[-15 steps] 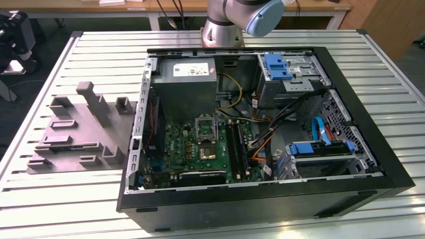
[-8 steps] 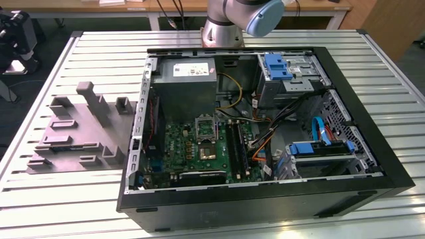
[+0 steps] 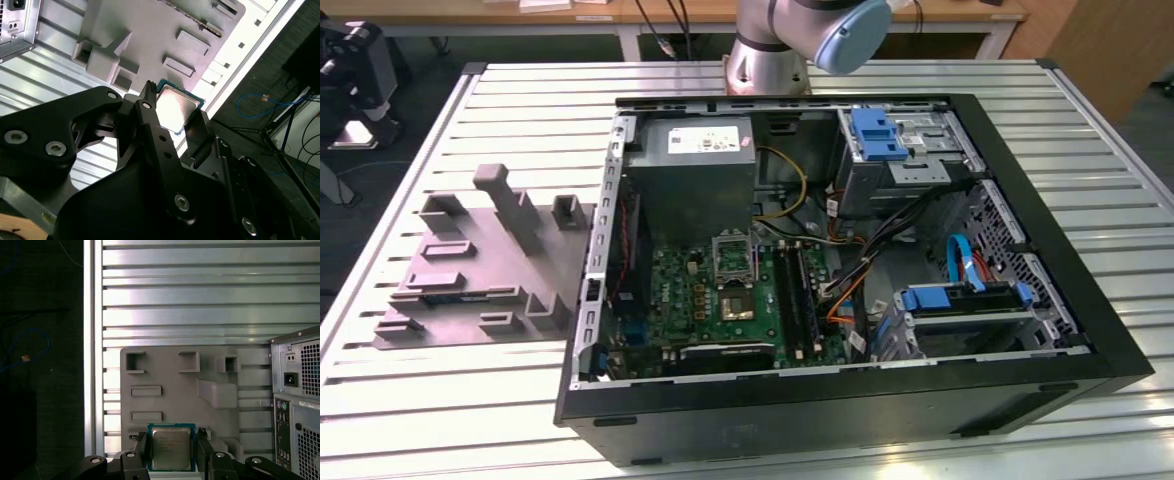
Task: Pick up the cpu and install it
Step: 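Pick up the cpu and move it towards the insertion slot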
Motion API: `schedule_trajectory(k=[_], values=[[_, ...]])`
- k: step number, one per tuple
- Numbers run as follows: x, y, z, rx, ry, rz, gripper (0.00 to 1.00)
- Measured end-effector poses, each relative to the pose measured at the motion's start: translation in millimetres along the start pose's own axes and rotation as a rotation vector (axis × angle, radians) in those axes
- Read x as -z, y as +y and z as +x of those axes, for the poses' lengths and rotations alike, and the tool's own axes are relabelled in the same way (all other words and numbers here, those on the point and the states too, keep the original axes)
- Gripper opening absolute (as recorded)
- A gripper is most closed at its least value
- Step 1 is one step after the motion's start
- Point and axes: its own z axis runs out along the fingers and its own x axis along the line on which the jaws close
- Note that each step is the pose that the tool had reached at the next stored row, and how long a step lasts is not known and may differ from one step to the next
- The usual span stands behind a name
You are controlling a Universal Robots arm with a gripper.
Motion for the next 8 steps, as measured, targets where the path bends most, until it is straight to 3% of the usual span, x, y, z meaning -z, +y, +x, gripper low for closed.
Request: schedule_trajectory(k=[8], values=[[0.0,0.1,-1.7,0.0,0.0001,0.0001,0.47]])
